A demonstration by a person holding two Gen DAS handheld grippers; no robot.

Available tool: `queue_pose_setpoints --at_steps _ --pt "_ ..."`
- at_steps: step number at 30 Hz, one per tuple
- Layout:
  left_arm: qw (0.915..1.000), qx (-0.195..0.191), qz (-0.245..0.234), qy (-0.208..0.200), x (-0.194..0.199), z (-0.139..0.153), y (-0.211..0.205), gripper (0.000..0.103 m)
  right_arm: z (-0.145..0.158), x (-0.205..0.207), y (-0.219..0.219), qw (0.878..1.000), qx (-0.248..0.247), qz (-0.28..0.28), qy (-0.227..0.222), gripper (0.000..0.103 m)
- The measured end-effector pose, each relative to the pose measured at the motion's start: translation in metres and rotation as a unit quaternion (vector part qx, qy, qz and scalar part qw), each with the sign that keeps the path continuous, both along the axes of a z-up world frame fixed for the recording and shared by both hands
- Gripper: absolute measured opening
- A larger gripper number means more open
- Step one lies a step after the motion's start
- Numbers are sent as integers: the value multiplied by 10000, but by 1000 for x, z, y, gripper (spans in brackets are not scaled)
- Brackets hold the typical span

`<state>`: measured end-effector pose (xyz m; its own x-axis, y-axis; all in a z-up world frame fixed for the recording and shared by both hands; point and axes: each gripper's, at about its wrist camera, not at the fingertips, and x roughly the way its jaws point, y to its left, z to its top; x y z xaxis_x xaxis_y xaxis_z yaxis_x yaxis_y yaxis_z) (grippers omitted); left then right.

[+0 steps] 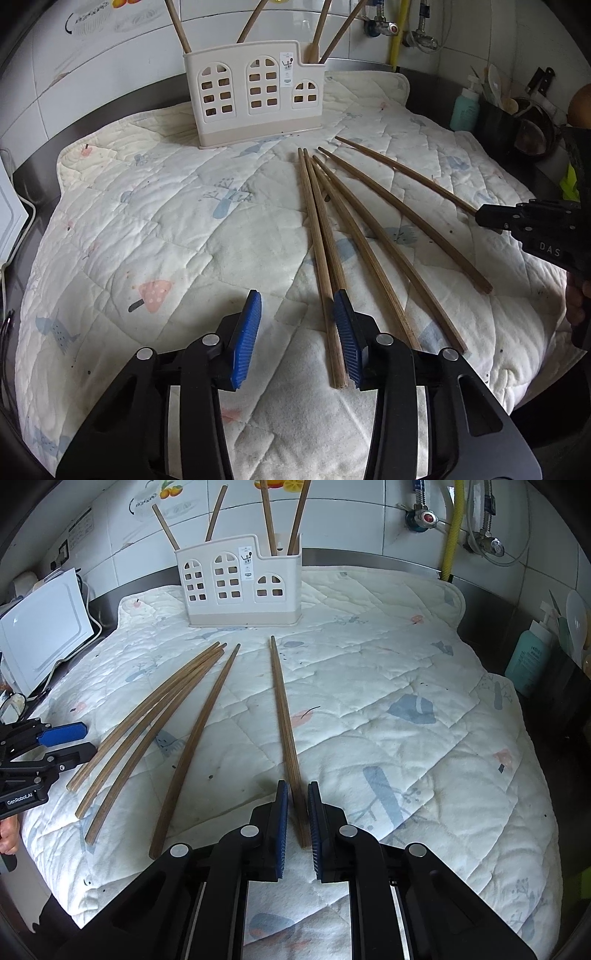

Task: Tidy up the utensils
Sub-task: 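Close the right tool on a chopstick while the left tool grasps another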

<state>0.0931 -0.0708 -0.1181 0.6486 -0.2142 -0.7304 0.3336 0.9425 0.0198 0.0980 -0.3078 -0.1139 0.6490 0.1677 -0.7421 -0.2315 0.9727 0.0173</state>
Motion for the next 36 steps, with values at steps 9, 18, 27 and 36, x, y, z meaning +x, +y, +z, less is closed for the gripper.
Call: queue_pose_setpoints --at_steps 9,18,27,36 --pt "9999 162 0 5 -4 -6 -9 36 0 -3 0 10000 41 -14 -9 11" --pt "9997 -113 188 64 7 -4 -1 23 -1 -1 -1 9999 109 -46 -14 11" --pt "9999 -62 97 58 10 -6 -9 15 -3 3 -1 9998 141 -95 -70 10" --pt "9996 -230 40 162 11 -4 -1 5 18 -11 0 9990 209 -104 -380 7"
